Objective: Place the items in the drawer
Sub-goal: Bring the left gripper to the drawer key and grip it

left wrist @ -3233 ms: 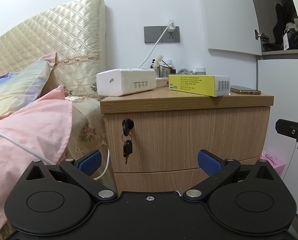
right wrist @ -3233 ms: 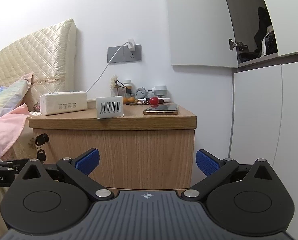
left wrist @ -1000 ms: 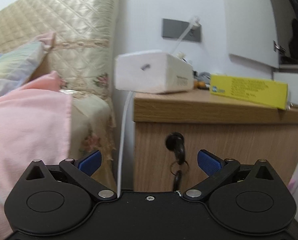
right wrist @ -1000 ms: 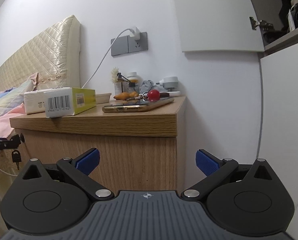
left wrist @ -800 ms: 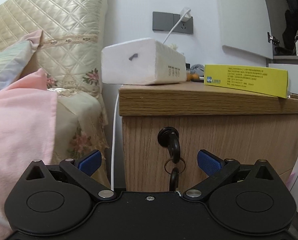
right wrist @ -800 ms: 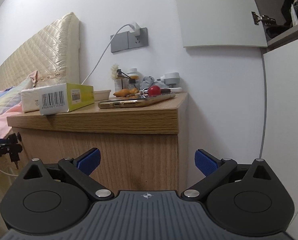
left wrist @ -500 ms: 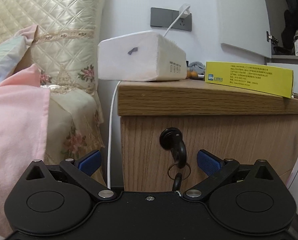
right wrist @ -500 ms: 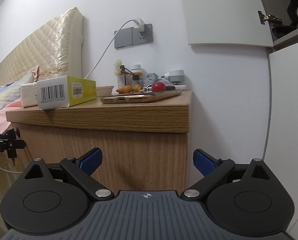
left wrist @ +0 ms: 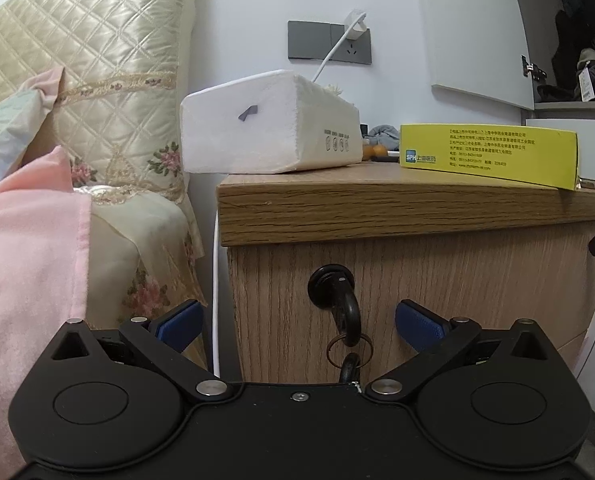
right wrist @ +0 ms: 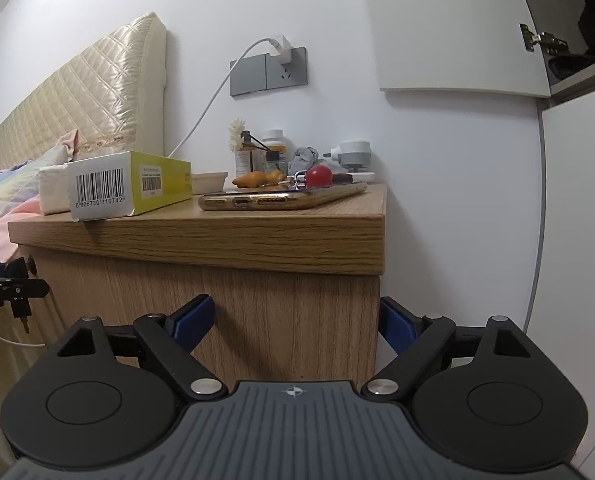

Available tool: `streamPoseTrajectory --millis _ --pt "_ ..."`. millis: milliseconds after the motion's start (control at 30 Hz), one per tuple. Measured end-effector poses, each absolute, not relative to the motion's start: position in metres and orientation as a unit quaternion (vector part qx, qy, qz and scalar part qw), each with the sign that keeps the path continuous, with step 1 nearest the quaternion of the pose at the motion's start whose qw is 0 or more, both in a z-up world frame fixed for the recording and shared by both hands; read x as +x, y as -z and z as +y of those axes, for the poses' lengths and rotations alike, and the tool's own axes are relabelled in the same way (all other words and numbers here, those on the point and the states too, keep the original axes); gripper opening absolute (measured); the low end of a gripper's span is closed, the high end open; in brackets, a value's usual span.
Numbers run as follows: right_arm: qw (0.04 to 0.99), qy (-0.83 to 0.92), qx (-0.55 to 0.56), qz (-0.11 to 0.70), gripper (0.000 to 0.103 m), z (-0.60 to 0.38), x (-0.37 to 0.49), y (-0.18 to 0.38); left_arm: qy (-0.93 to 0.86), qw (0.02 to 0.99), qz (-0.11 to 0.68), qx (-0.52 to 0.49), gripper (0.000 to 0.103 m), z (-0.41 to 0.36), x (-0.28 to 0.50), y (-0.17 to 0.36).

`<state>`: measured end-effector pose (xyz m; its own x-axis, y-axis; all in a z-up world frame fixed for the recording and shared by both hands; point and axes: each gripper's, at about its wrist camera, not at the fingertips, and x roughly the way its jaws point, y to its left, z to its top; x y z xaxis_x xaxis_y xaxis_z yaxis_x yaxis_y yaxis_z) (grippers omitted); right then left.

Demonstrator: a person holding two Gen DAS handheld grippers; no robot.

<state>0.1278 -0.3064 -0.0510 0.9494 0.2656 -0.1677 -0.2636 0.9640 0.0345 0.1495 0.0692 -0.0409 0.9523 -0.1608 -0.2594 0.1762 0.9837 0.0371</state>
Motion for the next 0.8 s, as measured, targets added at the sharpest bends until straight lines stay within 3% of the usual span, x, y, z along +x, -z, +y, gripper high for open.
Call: streamPoseTrajectory --millis 200,800 --pt "0.987 -0.132 0.002 0.086 0.090 -0.3046 0.1285 0.0503 0.104 0.986 0.121 0.051 0.093 0.0626 0.1470 0.0415" --pt "0.983 -0.157 -0.015 0.092 0.090 -0.3095 0.1237 0.0498 0.109 0.986 0.120 0.044 0.092 0.0619 0.1451 0.0414"
